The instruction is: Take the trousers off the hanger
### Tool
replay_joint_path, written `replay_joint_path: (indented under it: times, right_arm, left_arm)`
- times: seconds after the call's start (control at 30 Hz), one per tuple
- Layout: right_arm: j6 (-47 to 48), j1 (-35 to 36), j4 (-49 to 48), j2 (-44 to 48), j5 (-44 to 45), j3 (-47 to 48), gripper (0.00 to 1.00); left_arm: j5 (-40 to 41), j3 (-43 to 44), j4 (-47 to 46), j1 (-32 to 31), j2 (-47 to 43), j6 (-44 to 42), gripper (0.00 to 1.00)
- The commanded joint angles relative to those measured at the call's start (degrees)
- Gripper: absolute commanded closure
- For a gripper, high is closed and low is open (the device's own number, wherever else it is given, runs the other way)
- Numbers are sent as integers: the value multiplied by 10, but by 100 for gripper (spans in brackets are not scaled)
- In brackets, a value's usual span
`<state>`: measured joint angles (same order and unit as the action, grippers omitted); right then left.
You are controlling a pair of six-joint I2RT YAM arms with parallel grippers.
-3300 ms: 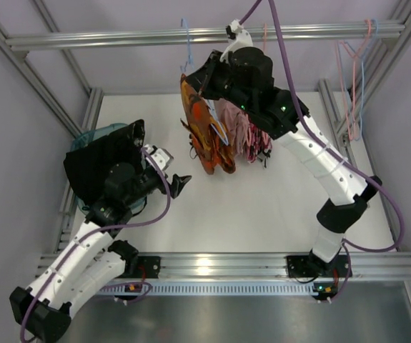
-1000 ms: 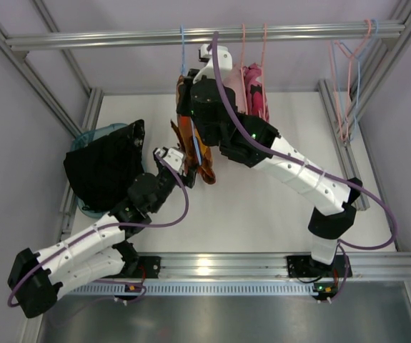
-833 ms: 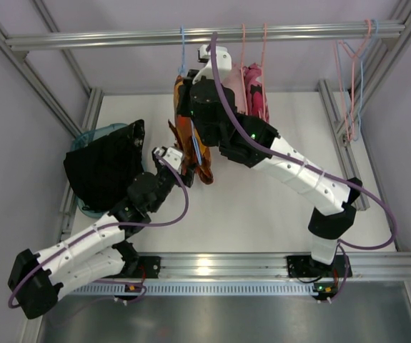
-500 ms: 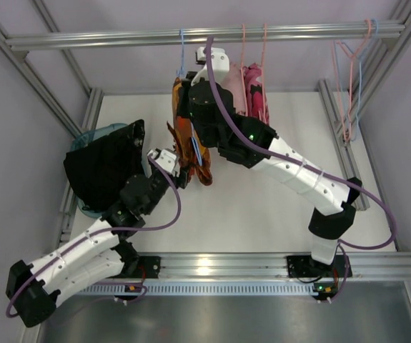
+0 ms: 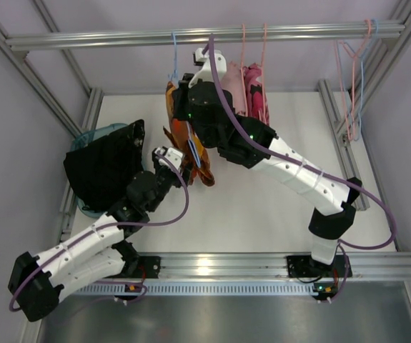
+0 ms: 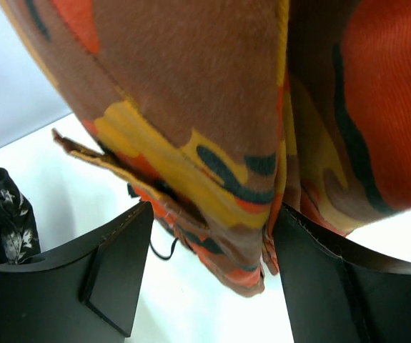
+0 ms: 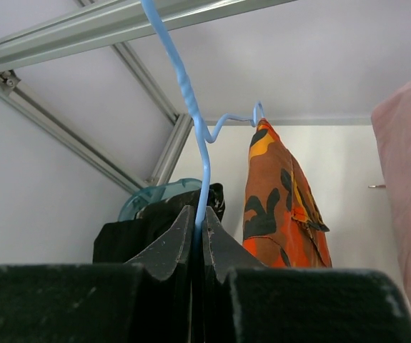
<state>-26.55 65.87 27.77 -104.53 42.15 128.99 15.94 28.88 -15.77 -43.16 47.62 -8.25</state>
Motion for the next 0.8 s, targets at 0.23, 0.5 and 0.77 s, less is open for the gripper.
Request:
replay_joint_path:
  times: [0.23,0.5,0.77]
  right_arm:
    - [-16,15,-83,50,-16,11,100]
    - [15,14,-96,73,-13,-44,100]
    - [63,-5,-135,122,-96,-163,100]
  left_arm:
    - [36,33,-44,3,16,13,40]
    - [27,88,-1,19,5,44,100]
    - [-17,230,77,44,-24,81,100]
